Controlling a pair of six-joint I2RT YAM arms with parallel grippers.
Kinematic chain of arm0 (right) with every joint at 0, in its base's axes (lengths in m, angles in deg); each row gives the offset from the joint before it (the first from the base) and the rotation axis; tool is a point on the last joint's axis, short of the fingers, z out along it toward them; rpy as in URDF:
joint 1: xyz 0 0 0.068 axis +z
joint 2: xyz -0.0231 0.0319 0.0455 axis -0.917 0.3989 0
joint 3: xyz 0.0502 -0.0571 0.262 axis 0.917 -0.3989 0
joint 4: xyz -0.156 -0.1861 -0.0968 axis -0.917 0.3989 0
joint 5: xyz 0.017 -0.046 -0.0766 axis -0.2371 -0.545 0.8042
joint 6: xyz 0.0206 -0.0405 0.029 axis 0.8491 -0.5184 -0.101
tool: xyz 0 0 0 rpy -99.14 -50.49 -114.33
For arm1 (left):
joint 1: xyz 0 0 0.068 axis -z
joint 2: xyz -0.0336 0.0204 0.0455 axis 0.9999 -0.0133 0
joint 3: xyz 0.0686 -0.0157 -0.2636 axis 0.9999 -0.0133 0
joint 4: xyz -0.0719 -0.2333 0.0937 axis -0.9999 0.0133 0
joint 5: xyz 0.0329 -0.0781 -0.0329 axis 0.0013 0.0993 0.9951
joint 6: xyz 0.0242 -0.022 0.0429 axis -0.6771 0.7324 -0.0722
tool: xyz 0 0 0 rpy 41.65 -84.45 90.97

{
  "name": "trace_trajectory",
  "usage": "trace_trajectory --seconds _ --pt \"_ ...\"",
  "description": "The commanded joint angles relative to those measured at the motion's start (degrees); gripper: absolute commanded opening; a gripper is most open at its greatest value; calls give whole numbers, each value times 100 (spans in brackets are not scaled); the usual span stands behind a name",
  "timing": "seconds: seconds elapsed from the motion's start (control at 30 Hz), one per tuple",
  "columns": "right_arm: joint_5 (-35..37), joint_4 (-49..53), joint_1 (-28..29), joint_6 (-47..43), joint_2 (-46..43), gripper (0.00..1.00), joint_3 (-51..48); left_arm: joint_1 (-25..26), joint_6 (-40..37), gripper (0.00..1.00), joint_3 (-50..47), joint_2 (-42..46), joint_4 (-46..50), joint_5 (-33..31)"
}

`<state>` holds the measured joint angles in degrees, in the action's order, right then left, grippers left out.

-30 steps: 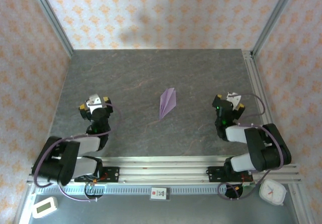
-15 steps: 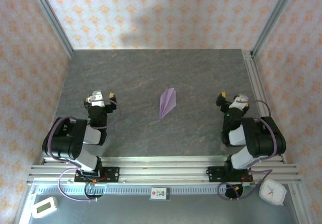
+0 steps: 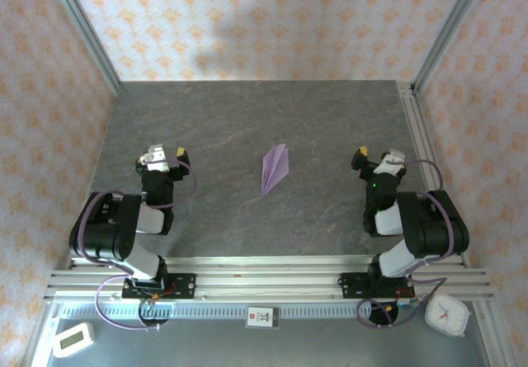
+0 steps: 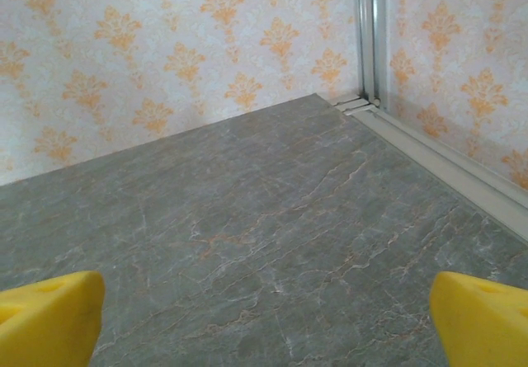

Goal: Fold a paper plane with a square sheet of paper (pick it up from the middle)
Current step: Reset both arms

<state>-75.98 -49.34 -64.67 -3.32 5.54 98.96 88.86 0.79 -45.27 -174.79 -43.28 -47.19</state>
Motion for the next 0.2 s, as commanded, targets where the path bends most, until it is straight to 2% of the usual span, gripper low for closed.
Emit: trace_trajectory --seconds 0.0,0.13,0.17 --pt "-194 155 37 -170 63 100 174 36 51 99 19 3 -192 59" --pt "-163 -36 44 -167 -7 100 39 34 57 99 19 7 -199 59" --pt "39 -281 67 -119 -31 100 -92 37 59 99 26 3 -199 56"
